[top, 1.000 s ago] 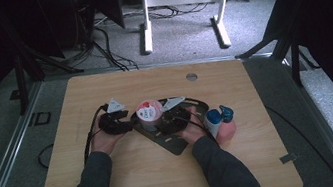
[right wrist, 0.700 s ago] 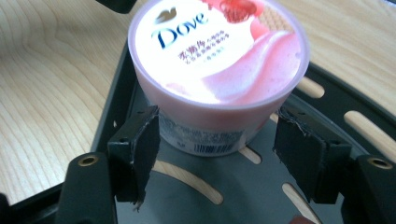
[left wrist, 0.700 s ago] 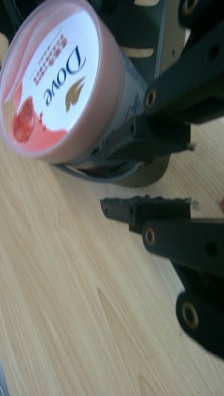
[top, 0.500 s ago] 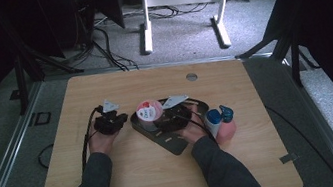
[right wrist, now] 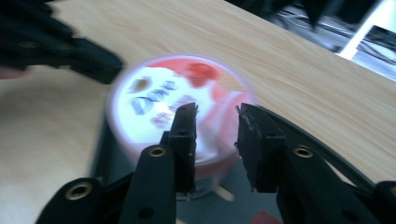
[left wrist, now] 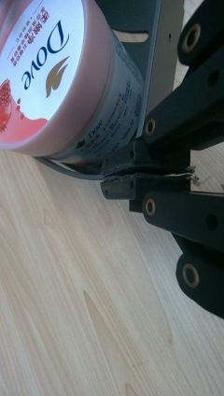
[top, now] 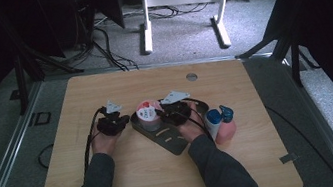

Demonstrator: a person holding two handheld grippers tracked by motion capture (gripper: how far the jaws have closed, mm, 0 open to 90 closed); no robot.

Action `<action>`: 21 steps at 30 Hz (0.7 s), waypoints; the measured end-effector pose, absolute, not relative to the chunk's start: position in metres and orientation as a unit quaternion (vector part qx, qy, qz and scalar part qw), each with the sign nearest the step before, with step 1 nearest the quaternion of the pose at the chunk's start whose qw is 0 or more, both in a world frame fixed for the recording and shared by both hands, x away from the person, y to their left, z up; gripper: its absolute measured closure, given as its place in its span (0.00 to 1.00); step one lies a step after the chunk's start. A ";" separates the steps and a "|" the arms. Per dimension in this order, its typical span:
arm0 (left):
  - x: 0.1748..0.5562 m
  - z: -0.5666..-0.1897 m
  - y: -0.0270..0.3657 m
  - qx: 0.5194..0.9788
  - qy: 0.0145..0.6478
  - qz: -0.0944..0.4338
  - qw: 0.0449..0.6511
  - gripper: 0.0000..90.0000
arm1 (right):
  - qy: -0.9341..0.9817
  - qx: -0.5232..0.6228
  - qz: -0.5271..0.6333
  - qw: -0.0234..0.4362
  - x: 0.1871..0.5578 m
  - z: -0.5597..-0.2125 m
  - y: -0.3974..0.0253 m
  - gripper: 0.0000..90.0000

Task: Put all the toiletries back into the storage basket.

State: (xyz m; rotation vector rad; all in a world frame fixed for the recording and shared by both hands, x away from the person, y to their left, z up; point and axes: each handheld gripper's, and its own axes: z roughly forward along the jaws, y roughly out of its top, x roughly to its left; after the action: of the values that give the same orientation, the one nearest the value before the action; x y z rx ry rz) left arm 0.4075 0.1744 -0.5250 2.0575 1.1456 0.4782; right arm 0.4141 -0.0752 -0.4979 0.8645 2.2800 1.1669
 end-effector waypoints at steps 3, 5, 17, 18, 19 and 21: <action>0.408 -0.526 0.173 0.799 0.444 0.186 0.361 0.97 | 0.815 0.332 0.420 0.221 0.418 -0.499 -0.077 0.78; 0.408 -0.527 0.172 0.799 0.444 0.186 0.359 0.97 | 0.803 0.364 0.419 0.217 0.423 -0.501 -0.079 0.82; 0.407 -0.527 0.172 0.799 0.444 0.185 0.360 0.96 | 0.782 0.412 0.432 0.179 0.433 -0.502 -0.080 0.97; 0.407 -0.527 0.172 0.800 0.443 0.185 0.360 0.96 | 0.781 0.415 0.432 0.177 0.434 -0.502 -0.080 0.97; 0.407 -0.527 0.172 0.799 0.444 0.186 0.360 0.96 | 0.780 0.418 0.432 0.174 0.434 -0.502 -0.081 0.97; 0.407 -0.527 0.172 0.798 0.444 0.185 0.361 0.97 | 0.777 0.424 0.434 0.165 0.435 -0.502 -0.082 0.97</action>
State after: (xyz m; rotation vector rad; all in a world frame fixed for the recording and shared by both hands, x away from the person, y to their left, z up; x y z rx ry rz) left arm 0.4071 0.1721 -0.5271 2.0569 1.1451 0.4779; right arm 0.4354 -0.0817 -0.5016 1.2095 2.2149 1.2373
